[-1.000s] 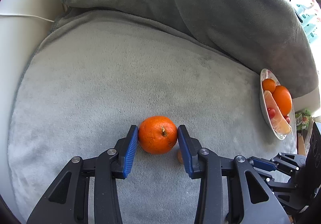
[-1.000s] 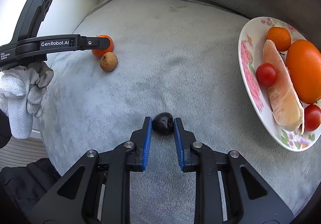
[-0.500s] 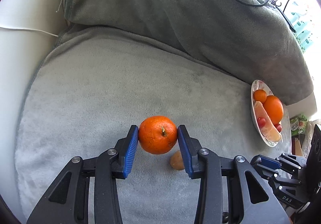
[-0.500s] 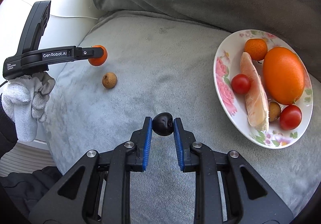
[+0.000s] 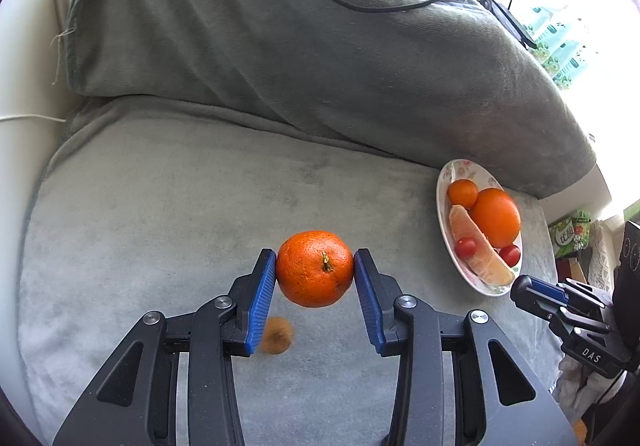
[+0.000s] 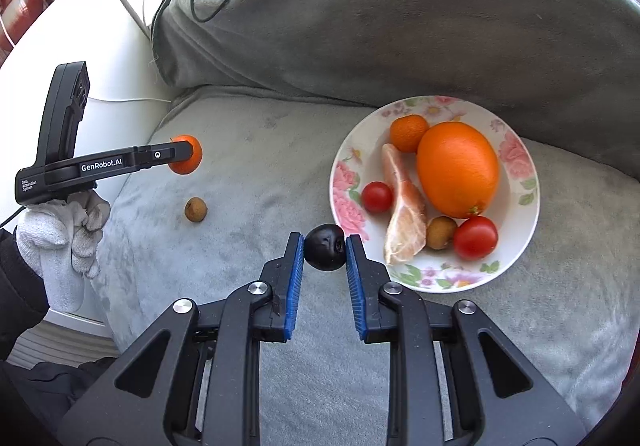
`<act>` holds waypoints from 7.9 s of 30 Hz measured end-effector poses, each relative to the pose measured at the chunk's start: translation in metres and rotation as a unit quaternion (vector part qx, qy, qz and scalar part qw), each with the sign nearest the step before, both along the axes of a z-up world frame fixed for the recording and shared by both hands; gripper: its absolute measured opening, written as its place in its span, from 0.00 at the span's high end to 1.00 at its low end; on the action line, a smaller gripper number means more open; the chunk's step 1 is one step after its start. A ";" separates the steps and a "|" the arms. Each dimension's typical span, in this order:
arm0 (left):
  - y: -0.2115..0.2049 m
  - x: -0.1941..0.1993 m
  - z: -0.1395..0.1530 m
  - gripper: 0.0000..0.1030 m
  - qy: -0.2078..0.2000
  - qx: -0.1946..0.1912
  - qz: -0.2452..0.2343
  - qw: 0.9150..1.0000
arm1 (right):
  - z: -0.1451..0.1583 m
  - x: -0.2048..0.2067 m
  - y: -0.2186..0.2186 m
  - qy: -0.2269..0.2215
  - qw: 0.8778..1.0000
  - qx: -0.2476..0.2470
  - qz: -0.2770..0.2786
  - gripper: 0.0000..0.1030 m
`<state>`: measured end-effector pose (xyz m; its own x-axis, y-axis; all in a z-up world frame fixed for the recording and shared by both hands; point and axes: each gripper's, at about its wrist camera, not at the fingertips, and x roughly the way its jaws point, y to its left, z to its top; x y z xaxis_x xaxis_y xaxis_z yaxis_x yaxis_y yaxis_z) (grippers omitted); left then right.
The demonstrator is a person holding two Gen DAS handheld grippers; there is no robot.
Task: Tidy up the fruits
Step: 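Carry the tangerine in the left gripper and olive in the right gripper over the plate, then open the right gripper to drop the olive onto the plate, then open the left gripper to set the tangerine onto the plate, then withdraw both tools toward the brown fuzzy fruit and the second dark olive, then close the left gripper on the brown fruit while the right gripper closes on the olive, then carry the brown fruit in the left gripper and olive in the right gripper over the plate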
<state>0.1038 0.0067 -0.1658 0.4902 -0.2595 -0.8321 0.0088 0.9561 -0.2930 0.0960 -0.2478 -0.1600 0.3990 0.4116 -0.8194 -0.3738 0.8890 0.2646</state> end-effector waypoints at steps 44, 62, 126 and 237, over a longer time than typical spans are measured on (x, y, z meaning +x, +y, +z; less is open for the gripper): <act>-0.128 0.044 -0.002 0.63 0.001 0.013 -0.134 0.991 | -0.010 0.055 -0.096 -0.011 0.994 -0.031 -0.109 0.78; -0.141 0.052 -0.002 0.62 0.005 0.014 -0.152 0.988 | -0.018 0.062 -0.092 -0.004 0.993 -0.033 -0.113 0.78; -0.091 -0.011 0.026 0.32 -0.034 0.035 -0.092 0.995 | 0.005 -0.013 -0.028 -0.056 0.994 -0.075 -0.063 0.24; -0.082 -0.009 0.016 0.76 -0.043 0.028 -0.100 0.994 | -0.009 -0.028 0.000 0.002 0.999 -0.020 0.027 0.76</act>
